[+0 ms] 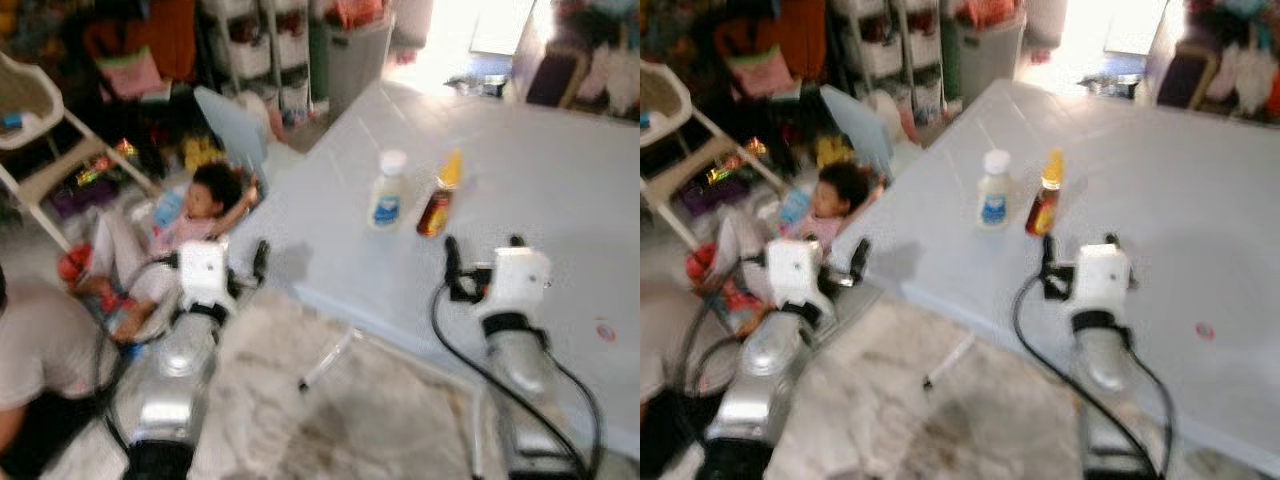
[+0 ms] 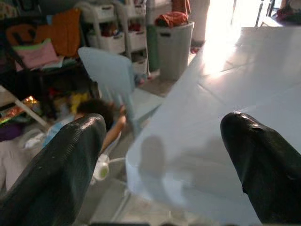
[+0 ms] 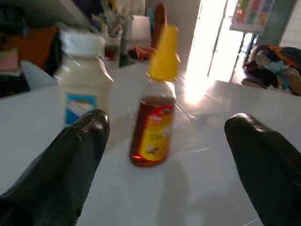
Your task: Restocking fridge
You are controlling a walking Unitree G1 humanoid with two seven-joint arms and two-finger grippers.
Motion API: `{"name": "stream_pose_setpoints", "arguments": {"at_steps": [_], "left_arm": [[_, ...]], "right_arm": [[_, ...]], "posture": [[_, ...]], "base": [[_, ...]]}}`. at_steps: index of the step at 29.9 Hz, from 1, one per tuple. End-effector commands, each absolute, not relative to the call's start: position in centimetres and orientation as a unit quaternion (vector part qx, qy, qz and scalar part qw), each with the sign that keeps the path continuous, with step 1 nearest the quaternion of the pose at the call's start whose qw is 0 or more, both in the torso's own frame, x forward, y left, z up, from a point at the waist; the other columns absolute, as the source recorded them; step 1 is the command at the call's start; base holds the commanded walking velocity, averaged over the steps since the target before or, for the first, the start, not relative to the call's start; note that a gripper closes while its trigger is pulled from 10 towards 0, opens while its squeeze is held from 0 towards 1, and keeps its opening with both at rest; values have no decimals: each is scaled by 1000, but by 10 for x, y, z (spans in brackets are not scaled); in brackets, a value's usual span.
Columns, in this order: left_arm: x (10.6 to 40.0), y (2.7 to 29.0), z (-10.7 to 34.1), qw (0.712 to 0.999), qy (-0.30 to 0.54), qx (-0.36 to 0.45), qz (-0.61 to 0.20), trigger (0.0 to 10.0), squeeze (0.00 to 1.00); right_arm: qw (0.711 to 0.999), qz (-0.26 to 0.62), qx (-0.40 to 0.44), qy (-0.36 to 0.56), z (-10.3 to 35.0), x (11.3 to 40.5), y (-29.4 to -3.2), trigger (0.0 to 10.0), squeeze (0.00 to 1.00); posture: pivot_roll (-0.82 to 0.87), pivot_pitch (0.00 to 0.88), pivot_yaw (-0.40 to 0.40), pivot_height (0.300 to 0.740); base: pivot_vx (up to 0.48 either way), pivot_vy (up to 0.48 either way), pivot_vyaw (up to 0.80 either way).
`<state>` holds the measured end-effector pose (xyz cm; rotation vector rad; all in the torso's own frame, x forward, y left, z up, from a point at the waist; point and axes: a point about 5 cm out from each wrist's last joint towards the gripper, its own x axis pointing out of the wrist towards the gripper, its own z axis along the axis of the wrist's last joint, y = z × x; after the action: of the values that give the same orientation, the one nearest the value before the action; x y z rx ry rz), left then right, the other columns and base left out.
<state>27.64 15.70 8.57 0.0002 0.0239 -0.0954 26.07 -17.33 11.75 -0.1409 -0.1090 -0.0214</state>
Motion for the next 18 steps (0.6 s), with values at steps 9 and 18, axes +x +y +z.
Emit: {"name": "stream_pose_setpoints", "arguments": {"at_steps": [9,18], "left_arm": [[281,142,91,998,-2,-8,-69,10000,0],[282,140,92,997,-4,-9,-73,10000,0]], "right_arm": [[992,-47,-102,-59,124,267,-195,10000,0],[990,-64,-106,-72,134,280,-204,10000,0]], "posture": [[-76,0,39,740],[-77,0,42,740]], "base": [[97,0,0],[144,0,0]]}}
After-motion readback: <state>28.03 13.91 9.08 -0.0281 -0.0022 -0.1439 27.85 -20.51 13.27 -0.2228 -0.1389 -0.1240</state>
